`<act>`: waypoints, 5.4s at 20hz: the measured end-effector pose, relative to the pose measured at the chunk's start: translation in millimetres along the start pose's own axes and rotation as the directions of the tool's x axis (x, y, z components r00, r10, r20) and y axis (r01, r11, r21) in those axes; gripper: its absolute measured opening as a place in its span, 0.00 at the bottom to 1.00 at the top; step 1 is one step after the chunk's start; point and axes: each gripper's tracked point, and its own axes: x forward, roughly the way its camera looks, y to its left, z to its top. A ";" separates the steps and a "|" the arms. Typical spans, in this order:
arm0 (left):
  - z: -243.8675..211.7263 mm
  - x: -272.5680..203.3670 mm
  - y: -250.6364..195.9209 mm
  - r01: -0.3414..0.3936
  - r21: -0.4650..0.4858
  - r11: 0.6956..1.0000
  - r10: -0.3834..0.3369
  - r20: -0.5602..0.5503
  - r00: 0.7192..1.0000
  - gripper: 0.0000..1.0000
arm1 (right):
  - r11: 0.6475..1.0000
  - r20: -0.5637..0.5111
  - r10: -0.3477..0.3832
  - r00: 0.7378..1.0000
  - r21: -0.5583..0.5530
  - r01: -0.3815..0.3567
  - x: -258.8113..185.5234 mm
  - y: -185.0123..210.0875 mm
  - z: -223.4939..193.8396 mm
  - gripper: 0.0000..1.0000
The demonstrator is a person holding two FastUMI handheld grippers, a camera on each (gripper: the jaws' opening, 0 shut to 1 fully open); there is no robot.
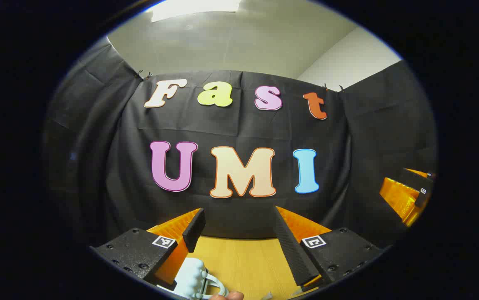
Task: First open the suitcase, pack the skin care products into it, and then close the suitcase.
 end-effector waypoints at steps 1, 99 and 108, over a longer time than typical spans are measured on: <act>-1.9 -0.9 2.3 -0.007 0.001 1.000 0.007 -0.006 1.000 0.94 | 1.000 -0.001 -0.001 1.000 -0.003 0.001 0.1 -0.7 -1.8 0.98; -282.7 -35.4 271.2 -0.466 0.324 0.823 0.550 -0.655 0.517 0.00 | 0.993 -0.148 0.114 0.982 -0.017 -0.118 44.6 166.4 -89.9 0.98; -301.5 -45.5 287.9 -0.573 0.240 0.784 0.561 -0.669 0.488 0.19 | 0.984 -0.198 0.143 0.970 -0.075 -0.160 33.3 182.4 -94.9 0.98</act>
